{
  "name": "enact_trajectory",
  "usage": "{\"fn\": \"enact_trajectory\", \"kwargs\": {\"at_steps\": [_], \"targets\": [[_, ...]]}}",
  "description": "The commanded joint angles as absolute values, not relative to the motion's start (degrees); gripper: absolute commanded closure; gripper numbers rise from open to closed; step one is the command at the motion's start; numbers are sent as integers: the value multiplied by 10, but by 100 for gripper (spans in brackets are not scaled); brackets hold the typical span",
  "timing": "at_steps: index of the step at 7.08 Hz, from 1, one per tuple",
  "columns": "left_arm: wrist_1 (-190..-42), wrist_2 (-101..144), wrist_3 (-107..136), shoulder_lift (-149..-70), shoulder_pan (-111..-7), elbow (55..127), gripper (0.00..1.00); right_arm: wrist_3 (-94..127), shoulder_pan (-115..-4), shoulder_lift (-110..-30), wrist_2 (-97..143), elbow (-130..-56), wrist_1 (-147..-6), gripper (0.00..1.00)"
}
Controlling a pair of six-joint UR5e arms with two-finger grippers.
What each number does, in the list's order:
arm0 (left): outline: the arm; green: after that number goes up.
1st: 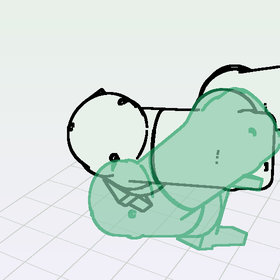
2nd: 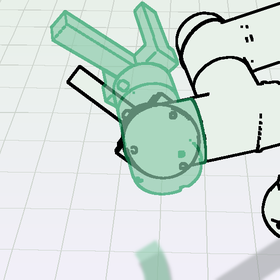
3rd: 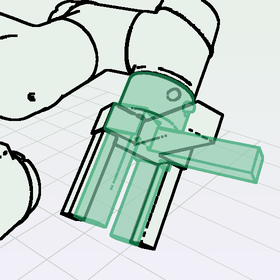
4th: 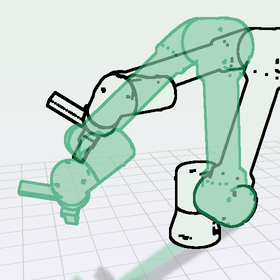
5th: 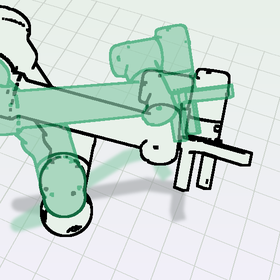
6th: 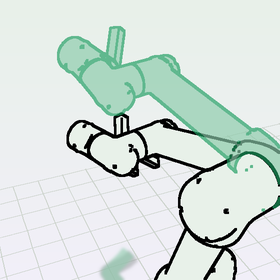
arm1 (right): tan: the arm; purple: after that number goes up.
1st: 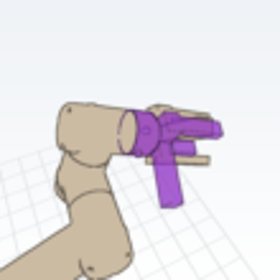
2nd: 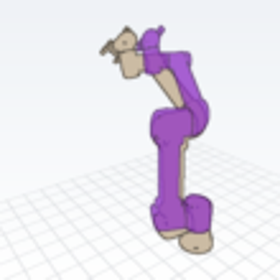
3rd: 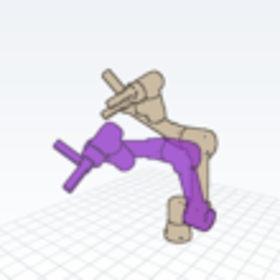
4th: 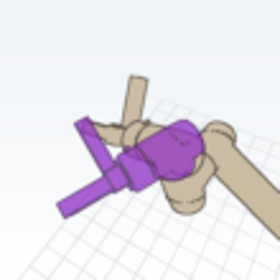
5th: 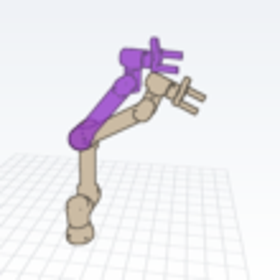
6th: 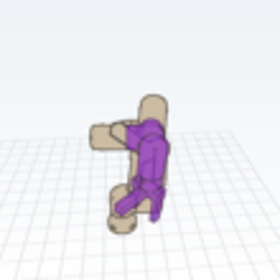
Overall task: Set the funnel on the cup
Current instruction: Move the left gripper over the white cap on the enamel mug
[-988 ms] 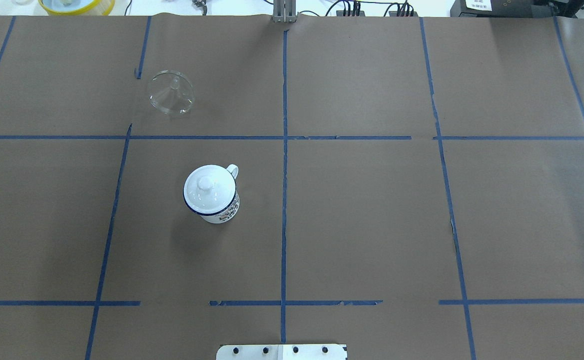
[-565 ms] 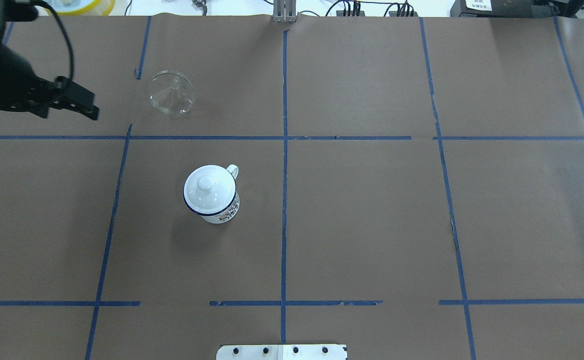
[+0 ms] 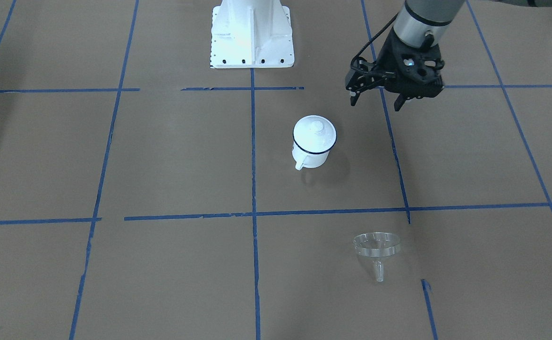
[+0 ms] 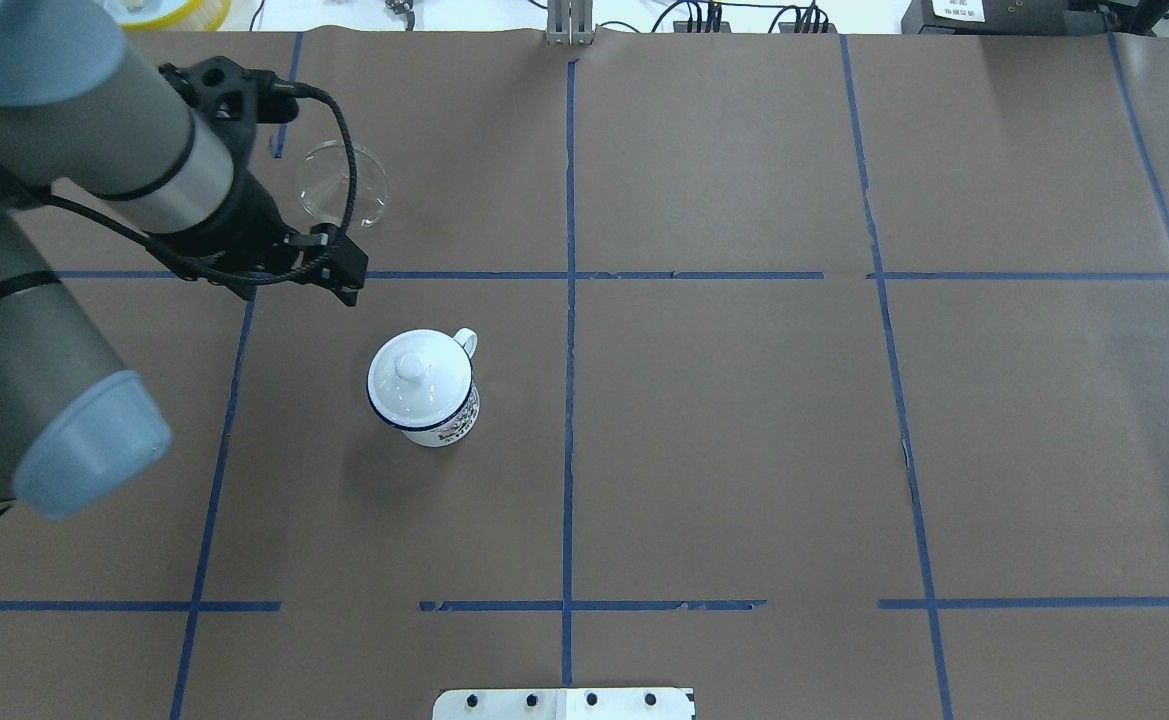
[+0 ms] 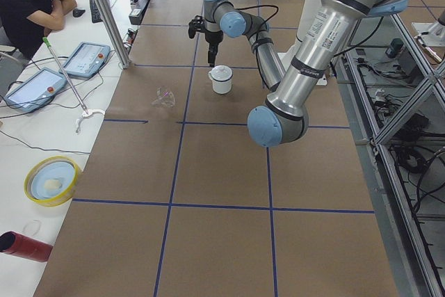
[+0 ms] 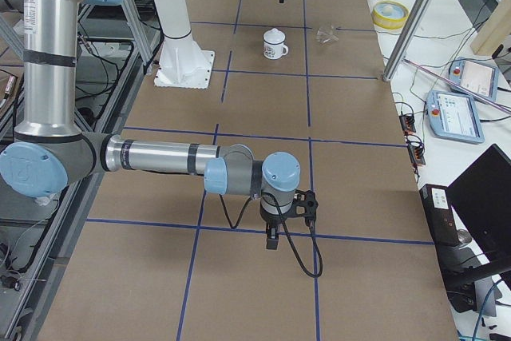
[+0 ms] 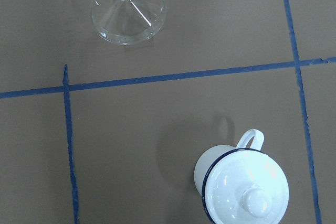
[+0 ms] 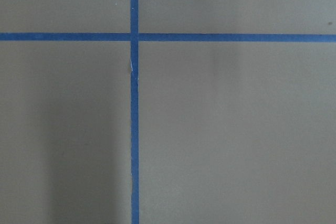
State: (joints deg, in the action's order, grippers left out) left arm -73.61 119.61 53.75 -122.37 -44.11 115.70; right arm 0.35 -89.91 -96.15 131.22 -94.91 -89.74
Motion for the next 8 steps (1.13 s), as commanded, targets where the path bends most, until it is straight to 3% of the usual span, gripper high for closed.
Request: {"fn": "enact_trajectory", "kwargs": {"at_steps": [1,3,6,8], "targets": [[-745,1145,588,-1260,-369,1097,0,4,-899,-962,1312,-949,-897,0],[-778,1144,590,-1258,-366,1072,1,4,-899,-962,1312,-949,-897,0],[-813,1146,590,-1255,-364,1050,21,4,-899,-962,1312,-949,-897,0],[-812,1148,591,-1254,-365,1056,30,4,-899,-962,1312,-948,-897,0]]}}
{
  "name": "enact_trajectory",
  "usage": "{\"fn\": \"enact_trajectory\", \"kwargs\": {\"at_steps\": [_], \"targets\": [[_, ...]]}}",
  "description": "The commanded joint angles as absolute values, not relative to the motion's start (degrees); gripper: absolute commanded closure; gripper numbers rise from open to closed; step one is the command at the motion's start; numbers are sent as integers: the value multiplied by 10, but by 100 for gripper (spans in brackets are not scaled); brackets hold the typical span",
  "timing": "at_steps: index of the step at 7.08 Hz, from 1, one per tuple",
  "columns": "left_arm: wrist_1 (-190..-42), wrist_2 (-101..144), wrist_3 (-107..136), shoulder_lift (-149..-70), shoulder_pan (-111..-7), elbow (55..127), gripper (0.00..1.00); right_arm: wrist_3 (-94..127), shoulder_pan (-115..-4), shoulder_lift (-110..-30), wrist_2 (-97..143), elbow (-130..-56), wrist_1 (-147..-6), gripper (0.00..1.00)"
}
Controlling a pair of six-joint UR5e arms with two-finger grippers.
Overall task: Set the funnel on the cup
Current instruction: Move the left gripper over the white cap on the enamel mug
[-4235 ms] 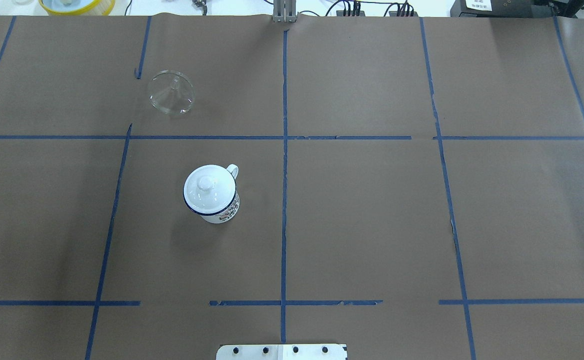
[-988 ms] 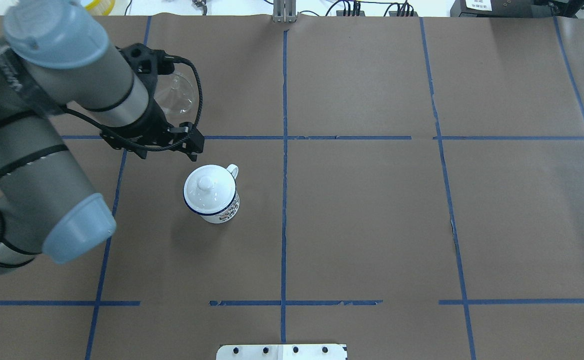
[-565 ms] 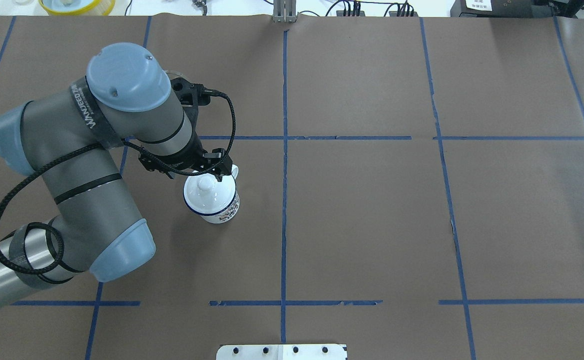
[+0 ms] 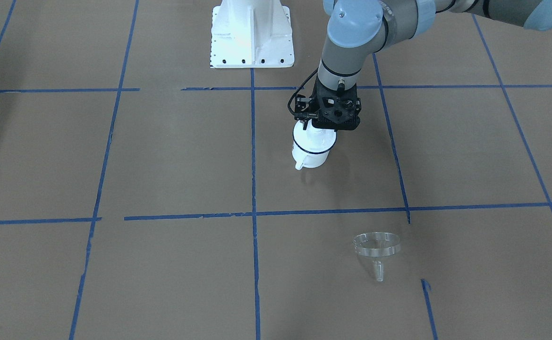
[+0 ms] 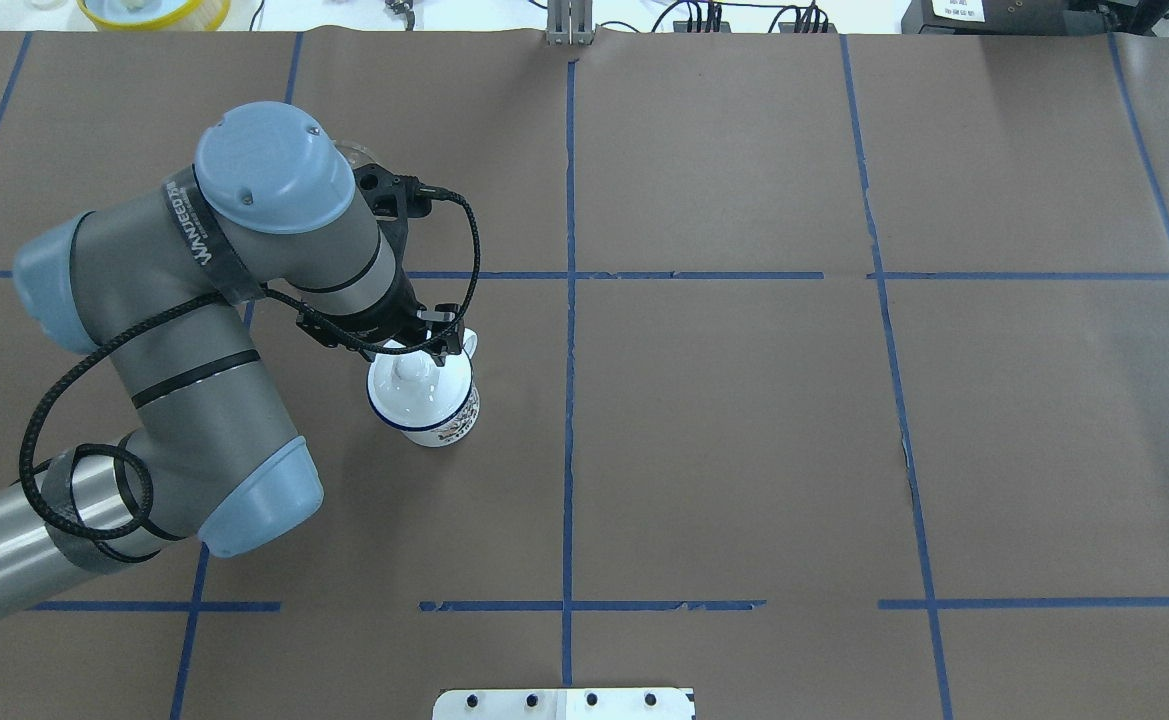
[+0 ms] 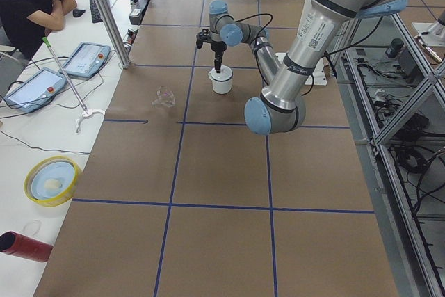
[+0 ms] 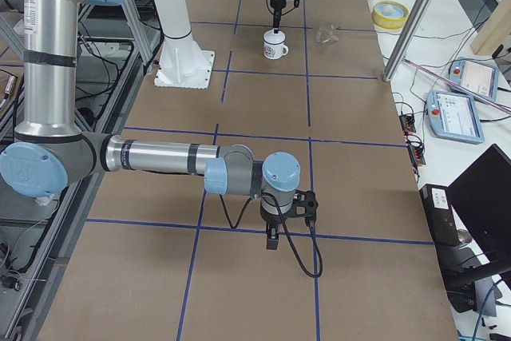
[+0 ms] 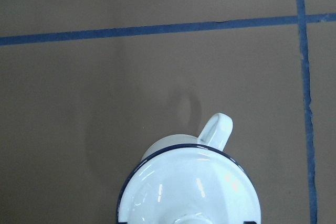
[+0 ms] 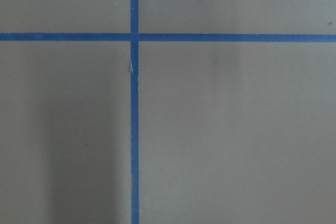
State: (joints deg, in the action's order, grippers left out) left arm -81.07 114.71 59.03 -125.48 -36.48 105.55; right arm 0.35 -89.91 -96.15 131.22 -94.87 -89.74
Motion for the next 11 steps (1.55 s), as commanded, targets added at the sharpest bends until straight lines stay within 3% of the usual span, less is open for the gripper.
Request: {"fn": "enact_trajectory", "kwargs": {"at_steps": [1,4,7,11], "targets": [[-812,1150,590,-1255,-364,1055,31,4,-899,-962,1312,-949,-897,0],[-812,1150,590,-1254,-353,1054,34,4,-899,-962,1312,-949,-897,0],[-812,1150,588,-1254,-353,1057,56,4,-899,-962,1312,-949,-897,0],[-811,1146,582,-1253,-353,1062,78,4,-899,-962,1312,-949,-897,0]]}}
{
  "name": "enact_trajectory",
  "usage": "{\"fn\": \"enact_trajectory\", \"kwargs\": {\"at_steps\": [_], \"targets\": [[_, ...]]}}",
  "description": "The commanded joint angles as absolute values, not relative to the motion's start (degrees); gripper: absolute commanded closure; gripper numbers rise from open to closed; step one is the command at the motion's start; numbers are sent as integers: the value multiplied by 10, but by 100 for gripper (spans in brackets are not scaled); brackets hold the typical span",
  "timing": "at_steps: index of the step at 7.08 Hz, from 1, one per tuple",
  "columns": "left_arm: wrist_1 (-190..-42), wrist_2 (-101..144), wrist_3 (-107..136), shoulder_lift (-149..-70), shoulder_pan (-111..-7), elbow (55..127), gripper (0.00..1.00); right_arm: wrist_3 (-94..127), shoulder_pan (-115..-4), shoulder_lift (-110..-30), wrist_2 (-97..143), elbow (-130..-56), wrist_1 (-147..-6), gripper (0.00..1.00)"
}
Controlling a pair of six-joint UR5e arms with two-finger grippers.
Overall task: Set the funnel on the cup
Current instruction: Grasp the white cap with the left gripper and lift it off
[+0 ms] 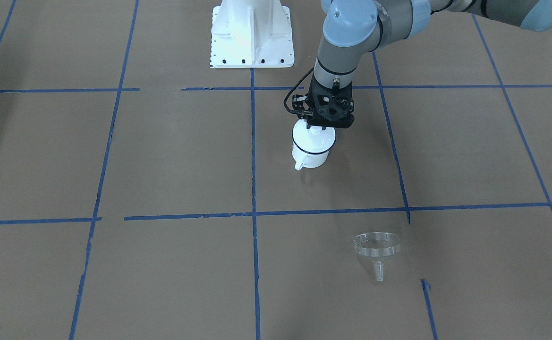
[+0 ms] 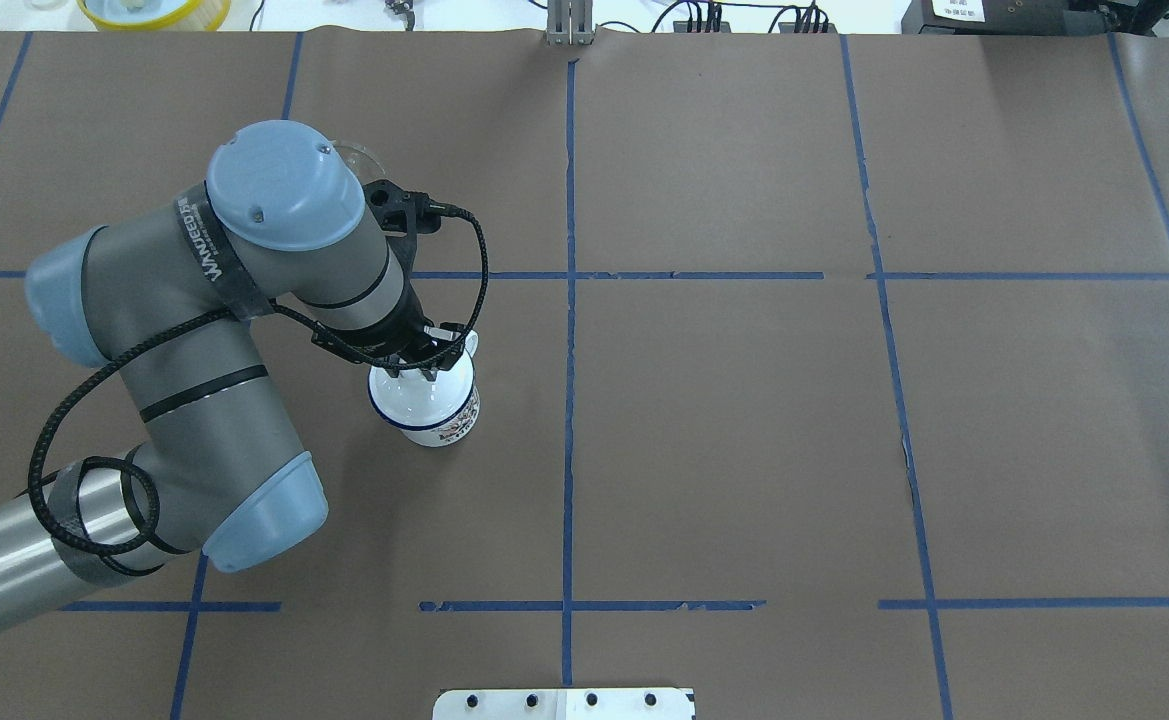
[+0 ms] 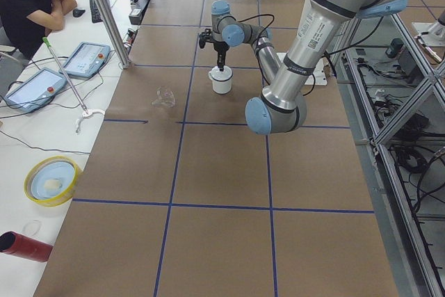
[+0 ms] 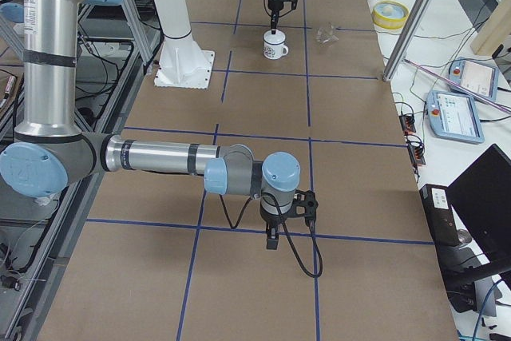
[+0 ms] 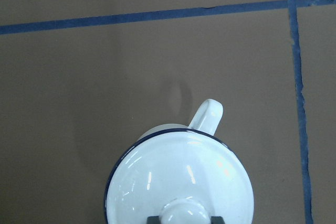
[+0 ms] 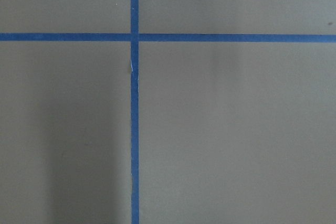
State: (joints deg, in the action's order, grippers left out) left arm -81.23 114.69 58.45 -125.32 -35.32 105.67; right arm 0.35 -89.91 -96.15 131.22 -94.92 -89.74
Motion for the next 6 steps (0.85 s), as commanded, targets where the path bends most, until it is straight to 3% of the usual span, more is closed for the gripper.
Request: {"fn": "enact_trajectory", "kwargs": {"at_steps": [1,3,6], "targets": [[-807,1146,582,-1252,-355,1074,84,4,-899,-962,1312,-949,-897,0],[-770,1147,581,-1252,-366,1112,100,4,-899,-962,1312,-949,-897,0],[-722,1146,515,-1217,-439,1181,100,4,-899,-962,1312,-949,-897,0]]}}
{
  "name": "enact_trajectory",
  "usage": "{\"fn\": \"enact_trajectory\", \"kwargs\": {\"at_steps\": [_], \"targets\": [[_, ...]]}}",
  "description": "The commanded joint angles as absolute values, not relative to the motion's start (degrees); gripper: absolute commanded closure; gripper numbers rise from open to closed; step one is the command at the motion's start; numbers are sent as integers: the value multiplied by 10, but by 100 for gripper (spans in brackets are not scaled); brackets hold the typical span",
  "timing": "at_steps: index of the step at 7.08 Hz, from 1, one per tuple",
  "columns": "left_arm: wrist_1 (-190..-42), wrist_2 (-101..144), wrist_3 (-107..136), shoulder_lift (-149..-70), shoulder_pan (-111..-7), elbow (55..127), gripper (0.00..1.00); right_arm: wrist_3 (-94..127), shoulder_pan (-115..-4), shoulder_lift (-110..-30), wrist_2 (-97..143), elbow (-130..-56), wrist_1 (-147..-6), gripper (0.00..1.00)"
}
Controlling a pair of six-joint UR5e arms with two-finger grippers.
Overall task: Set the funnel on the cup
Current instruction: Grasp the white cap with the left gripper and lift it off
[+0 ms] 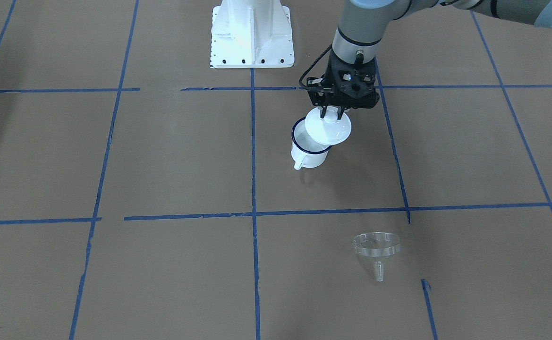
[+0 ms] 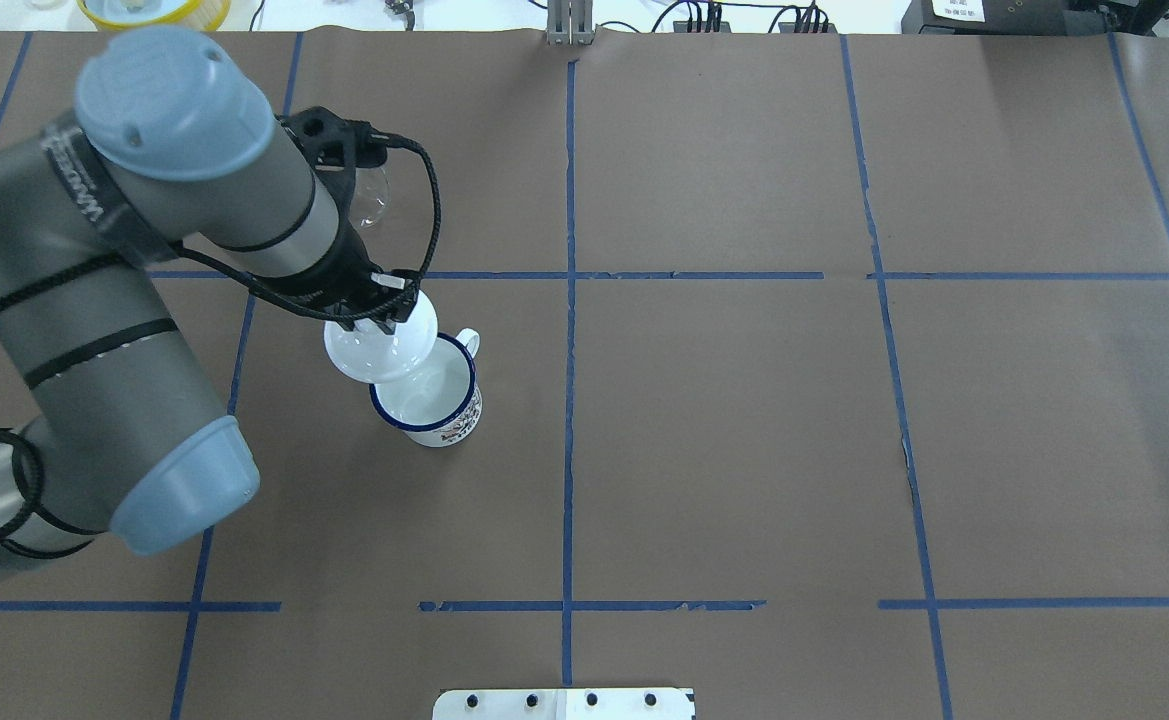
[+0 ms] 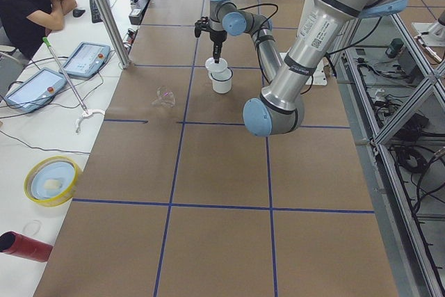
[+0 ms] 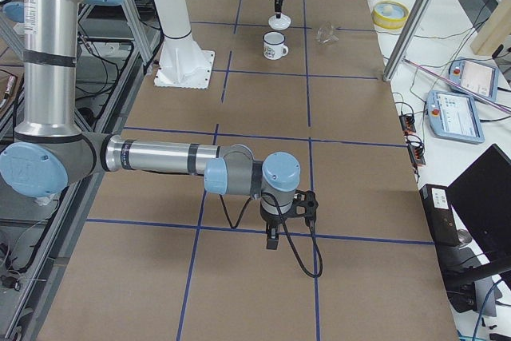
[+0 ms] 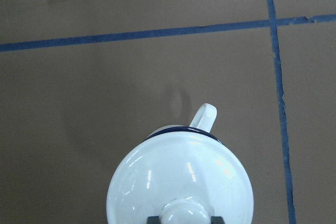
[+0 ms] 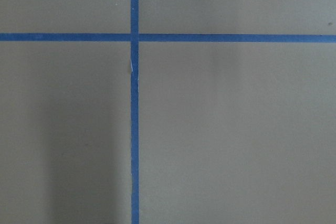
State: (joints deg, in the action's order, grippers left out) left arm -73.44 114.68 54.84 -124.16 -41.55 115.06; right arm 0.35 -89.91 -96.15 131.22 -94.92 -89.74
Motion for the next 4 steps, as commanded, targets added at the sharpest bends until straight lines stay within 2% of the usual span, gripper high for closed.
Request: {"fn": "enact_trajectory", "kwargs": {"at_steps": [1,3,4], "targets": [[-732,1142,507,-1157,-439,1220,100,4,-899,-962,1312,-948,-897,0],[-860,1142,514,-1047,-439,1223,100,4,-899,-962,1312,-948,-897,0],[-943,1142,533,-1026,-436,1181,100,4,-899,-962,1312,-948,-897,0]]}}
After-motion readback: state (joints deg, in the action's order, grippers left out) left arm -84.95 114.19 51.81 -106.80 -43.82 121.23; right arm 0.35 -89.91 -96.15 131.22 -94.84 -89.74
